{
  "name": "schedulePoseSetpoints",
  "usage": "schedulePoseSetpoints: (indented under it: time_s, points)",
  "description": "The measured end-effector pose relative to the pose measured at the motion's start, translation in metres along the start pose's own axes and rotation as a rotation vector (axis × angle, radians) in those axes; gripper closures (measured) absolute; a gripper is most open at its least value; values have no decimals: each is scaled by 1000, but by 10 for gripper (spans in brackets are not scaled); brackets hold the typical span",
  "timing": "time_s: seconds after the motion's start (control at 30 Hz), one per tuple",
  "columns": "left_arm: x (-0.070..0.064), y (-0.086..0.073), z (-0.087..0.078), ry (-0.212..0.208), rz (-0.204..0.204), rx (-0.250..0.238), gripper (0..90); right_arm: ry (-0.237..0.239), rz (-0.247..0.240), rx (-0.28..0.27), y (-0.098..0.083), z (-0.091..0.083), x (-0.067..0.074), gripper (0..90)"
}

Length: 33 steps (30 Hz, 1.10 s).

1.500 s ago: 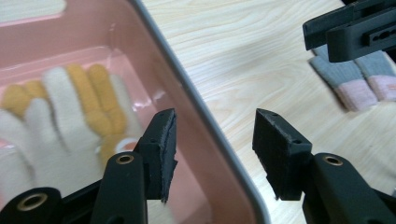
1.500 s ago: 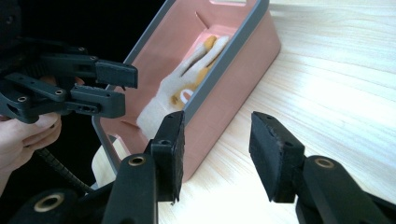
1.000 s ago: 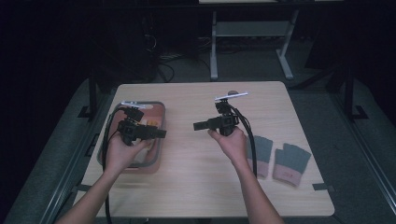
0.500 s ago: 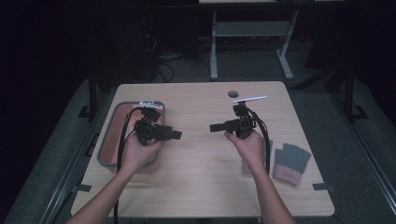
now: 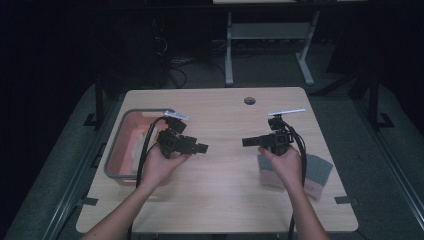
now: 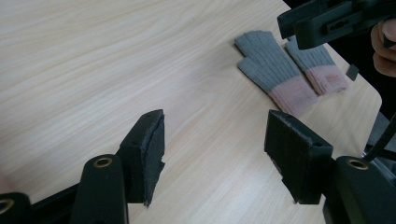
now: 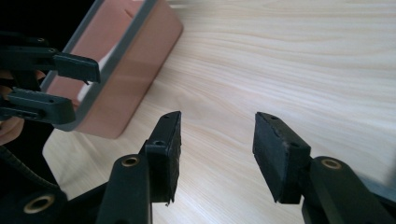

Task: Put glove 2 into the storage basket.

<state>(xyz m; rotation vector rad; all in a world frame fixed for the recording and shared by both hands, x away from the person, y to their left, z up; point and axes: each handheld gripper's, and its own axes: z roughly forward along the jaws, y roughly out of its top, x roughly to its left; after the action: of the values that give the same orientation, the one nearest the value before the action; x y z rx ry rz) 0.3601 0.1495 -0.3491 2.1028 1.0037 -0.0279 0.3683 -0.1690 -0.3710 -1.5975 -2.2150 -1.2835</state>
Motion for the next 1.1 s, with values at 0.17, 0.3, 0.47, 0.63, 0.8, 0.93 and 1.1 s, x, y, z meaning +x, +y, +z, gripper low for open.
schedulePoseSetpoints:
  time_s: [0.17,0.3,0.47,0.63,0.8,0.93,1.1]
  points:
    - [-6,2,8,-17,8,-4,377,-20,9,-10,-5,-9,-7,514]
    - [-12,2,14,-38,6,-11,371,-35,12,-12,-9,-15,-12,509]
    - [-21,1,24,-64,24,-20,357,-57,15,-15,-17,-24,-19,505]
    - [-31,0,34,-84,40,-16,352,-69,26,-26,-28,-33,-30,502]
    - [-40,-3,47,-101,56,-2,348,-83,41,-46,-40,-41,-40,499]
    - [-46,-6,59,-120,61,23,334,-95,48,-48,-47,-44,-46,496]
    - [-53,-9,67,-135,80,25,323,-130,44,-49,-56,-51,-54,493]
